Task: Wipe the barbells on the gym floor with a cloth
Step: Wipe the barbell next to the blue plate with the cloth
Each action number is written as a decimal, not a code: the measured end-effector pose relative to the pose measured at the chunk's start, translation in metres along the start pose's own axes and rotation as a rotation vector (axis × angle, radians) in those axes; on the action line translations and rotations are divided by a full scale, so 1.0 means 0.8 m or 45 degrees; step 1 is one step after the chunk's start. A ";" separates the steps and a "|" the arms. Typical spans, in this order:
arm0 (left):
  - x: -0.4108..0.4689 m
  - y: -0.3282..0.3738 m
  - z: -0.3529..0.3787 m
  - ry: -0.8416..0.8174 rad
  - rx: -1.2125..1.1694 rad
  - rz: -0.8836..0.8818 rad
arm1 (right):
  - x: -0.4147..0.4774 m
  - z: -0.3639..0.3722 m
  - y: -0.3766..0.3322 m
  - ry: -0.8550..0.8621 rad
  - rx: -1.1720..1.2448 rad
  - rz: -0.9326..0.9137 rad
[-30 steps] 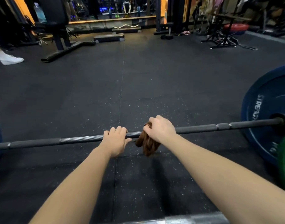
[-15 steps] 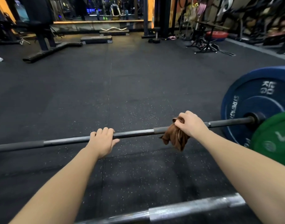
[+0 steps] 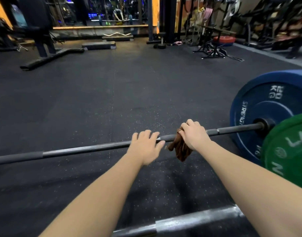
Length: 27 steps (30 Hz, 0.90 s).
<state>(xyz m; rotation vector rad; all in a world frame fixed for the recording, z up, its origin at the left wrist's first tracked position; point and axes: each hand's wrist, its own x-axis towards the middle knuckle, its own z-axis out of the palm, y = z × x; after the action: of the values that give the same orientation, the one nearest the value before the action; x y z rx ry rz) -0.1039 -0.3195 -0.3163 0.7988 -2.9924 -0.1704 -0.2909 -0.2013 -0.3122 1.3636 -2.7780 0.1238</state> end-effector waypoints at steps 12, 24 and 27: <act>0.040 -0.006 0.031 -0.121 0.060 -0.128 | 0.010 0.012 -0.024 -0.009 0.129 -0.142; 0.024 -0.011 0.070 0.293 0.238 -0.019 | 0.030 0.002 0.110 -0.116 0.249 0.204; 0.022 -0.009 0.072 0.331 0.274 -0.042 | 0.035 0.004 0.091 -0.125 0.194 0.247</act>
<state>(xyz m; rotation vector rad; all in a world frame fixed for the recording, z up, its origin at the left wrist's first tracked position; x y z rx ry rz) -0.1195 -0.3288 -0.3742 0.8164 -2.7825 0.2409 -0.3659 -0.1792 -0.3169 1.1540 -3.0355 0.2879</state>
